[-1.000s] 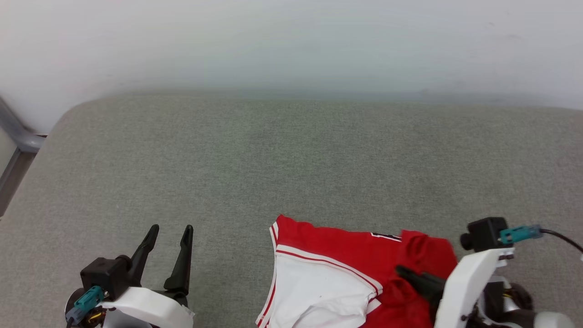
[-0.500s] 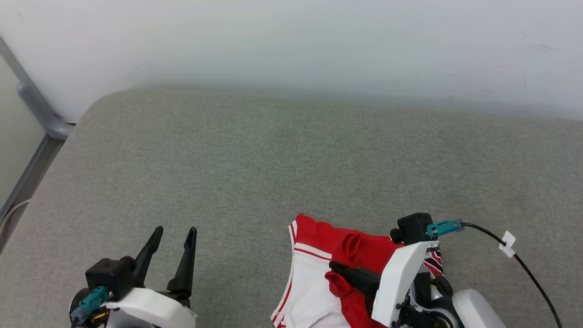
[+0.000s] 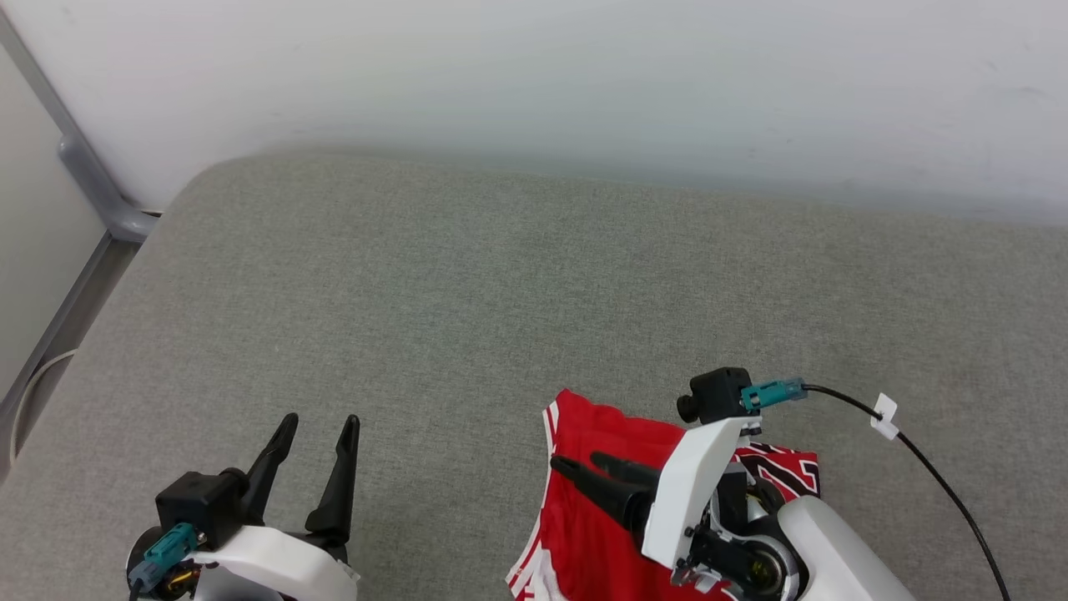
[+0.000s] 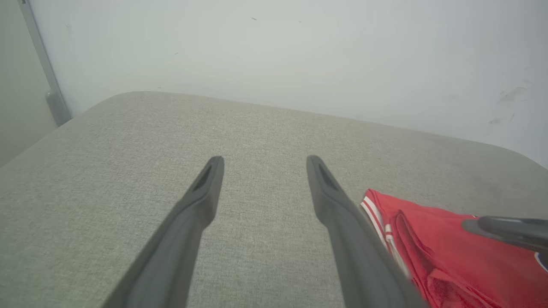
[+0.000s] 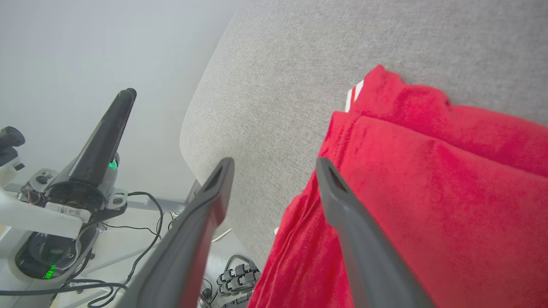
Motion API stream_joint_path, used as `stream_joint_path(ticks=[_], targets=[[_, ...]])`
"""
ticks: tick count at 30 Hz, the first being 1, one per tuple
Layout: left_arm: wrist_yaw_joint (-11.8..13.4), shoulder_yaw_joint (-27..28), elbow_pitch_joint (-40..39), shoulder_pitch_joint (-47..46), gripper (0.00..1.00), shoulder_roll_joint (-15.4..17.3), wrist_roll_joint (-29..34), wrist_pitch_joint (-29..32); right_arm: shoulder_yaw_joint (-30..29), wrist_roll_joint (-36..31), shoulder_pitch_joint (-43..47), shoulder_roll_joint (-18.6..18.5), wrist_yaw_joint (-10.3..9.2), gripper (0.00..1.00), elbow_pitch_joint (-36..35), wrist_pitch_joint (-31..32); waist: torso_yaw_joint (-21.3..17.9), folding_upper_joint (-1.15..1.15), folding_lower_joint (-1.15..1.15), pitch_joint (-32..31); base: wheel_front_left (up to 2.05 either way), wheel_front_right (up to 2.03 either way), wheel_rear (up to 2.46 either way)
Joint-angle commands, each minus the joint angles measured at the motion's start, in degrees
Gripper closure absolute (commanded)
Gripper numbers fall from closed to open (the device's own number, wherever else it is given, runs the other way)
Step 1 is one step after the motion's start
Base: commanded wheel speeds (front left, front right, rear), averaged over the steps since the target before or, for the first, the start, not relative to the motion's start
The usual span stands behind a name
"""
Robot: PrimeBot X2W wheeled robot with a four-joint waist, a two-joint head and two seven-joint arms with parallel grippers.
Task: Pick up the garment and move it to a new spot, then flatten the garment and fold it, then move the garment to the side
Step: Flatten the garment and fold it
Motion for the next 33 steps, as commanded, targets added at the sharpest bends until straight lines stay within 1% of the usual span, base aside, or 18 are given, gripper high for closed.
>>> stream_joint_path(ticks=[1,3,5,8,9,12,15,16,18,21,24,30,33], targets=[[0.16,0.28,-0.03,0.27,0.0,-0.05,0.45,-0.14,0.02,-0.48,-1.17,0.0,-0.03,0.0,0.25,-0.31,-0.28,0.0,0.0,-0.19,0.0,0.0,0.0],[0.15,0.26,-0.23,0.42,0.0,0.01,0.54,-0.14,-0.42,-2.92,-2.54,-0.01,-0.03,0.0,0.19,-0.83,-0.76,0.0,0.0,-0.48,0.0,0.0,0.0],[0.19,0.32,-0.48,0.56,0.0,0.01,0.55,-0.14,-1.2,-7.37,-3.7,0.0,-0.03,0.0,-0.42,-1.21,-1.29,0.0,0.0,-0.67,0.0,0.0,0.0],[0.11,0.44,-1.01,0.82,0.0,-0.14,0.91,-0.14,-3.09,-16.27,-5.08,0.03,-0.03,0.0,-2.48,-1.78,-2.15,0.0,0.0,-0.85,0.0,0.0,0.0],[0.0,0.49,-1.18,0.87,0.0,-0.21,1.01,-0.14,-3.91,-19.45,-5.36,-0.49,-0.03,0.0,-3.37,-2.1,-2.44,0.0,0.0,-0.9,0.0,0.0,0.0],[-0.18,0.59,-1.82,0.9,0.0,-0.55,1.43,-0.13,-5.61,-28.6,-5.95,-3.95,-0.04,0.0,-6.44,-4.22,-3.22,0.0,0.0,-1.05,0.0,0.0,0.0],[-0.44,0.89,-2.48,0.86,0.0,-0.87,2.04,-0.13,-7.06,-34.68,-5.71,-7.23,-0.03,0.0,-9.04,-7.29,-4.02,0.0,0.0,-1.19,0.0,0.0,0.0],[-0.65,1.09,-3.03,0.86,0.0,-1.18,2.61,-0.13,-8.27,-37.83,-5.2,-9.93,-0.03,0.0,-10.31,-9.62,-4.57,0.0,0.0,-1.17,0.0,0.0,0.0],[-0.77,1.39,-3.52,0.97,0.0,-1.62,3.17,-0.13,-10.03,-40.1,-4.28,-12.0,-0.05,0.0,-11.2,-11.85,-5.14,0.0,0.0,-1.19,0.0,0.0,0.0],[-1.26,2.28,-4.42,1.1,0.0,-2.51,4.24,-0.13,-12.96,-42.49,-2.85,-14.12,-0.04,0.0,-12.54,-15.2,-5.9,0.0,0.0,-1.13,0.0,0.0,0.0],[-1.75,3.14,-5.19,1.36,0.0,-3.41,5.31,-0.13,-17.14,-44.23,-0.84,-15.0,-0.05,0.0,-13.6,-18.03,-6.56,0.0,0.0,-1.03,0.0,0.0,0.0],[-3.54,5.77,-7.03,1.77,0.0,-5.72,8.42,-0.13,-24.55,-45.02,4.68,-12.62,-0.05,0.0,-17.51,-23.64,-7.36,0.0,0.0,-0.5,0.0,0.0,0.0],[-4.56,7.32,-7.87,2.31,0.0,-7.04,10.1,-0.13,-28.55,-44.5,7.83,-10.01,-0.05,0.0,-20.1,-25.74,-7.3,0.0,0.0,-0.19,0.0,0.0,0.0]])
